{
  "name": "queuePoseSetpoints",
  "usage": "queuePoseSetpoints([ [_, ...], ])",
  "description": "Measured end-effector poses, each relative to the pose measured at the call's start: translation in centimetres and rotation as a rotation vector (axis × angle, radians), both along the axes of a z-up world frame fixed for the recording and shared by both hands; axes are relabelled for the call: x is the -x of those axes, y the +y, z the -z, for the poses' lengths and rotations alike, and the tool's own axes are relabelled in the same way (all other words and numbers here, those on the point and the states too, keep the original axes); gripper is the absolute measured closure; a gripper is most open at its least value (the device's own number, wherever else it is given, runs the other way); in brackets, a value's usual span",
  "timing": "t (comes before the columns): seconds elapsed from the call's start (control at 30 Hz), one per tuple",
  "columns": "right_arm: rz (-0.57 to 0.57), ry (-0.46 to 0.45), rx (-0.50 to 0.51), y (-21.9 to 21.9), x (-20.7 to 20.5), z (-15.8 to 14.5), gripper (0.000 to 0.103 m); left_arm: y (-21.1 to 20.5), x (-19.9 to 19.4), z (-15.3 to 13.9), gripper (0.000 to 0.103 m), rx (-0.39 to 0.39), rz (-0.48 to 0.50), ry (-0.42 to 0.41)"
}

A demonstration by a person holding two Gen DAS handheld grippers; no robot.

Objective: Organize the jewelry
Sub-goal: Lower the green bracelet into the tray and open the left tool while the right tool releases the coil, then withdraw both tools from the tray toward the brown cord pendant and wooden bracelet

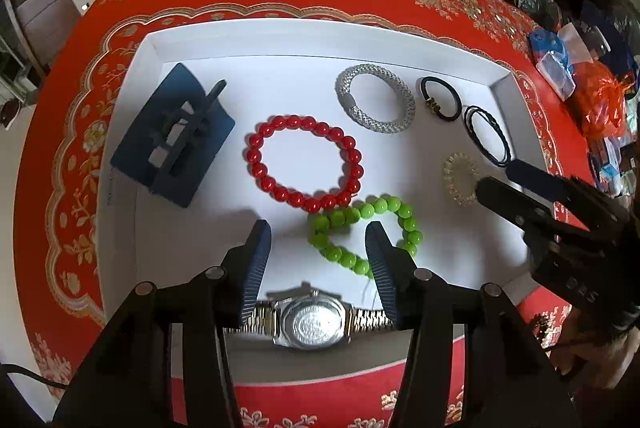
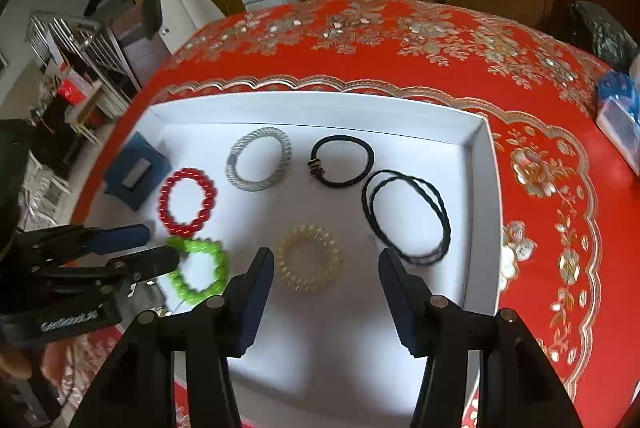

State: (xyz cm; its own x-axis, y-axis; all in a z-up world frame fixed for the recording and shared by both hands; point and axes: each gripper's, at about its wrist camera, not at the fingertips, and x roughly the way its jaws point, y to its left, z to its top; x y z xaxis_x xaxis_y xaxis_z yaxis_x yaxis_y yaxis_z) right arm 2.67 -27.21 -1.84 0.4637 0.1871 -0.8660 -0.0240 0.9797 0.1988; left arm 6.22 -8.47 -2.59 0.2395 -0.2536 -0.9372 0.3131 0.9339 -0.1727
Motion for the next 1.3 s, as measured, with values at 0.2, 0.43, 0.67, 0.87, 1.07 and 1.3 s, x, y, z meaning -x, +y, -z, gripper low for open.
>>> queuePoseSetpoints([
  [0.2,0.019,-0.032,-0.027,-0.2,3.2,-1.9,0.051,0.8,1.9,-1.5,0.055,-0.034,-0.053,-0.056],
  [0.43,0.046,-0.042,-0.041,-0.3,6.9,-2.6,0.05,1.8,4.8,-2.8,0.055,-0.048,-0.101,-0.1],
  [0.67,0.052,-0.053,-0.044,-0.5,10.8,-3.2,0.05,2.3,8.3,-3.7,0.055,-0.068,-0.131,-0.126],
  [0.87,0.053,-0.057,-0.031,-0.8,14.6,-3.8,0.05,2.7,11.7,-4.5,0.055,-0.075,-0.149,-0.148],
  [1.07,0.06,-0.064,-0.015,-1.4,19.0,-4.3,0.048,3.0,15.5,-5.2,0.055,-0.082,-0.155,-0.17],
  [1.3,0.066,-0.077,0.002,-2.1,23.3,-4.5,0.039,3.4,19.4,-5.9,0.055,-0.086,-0.168,-0.194],
])
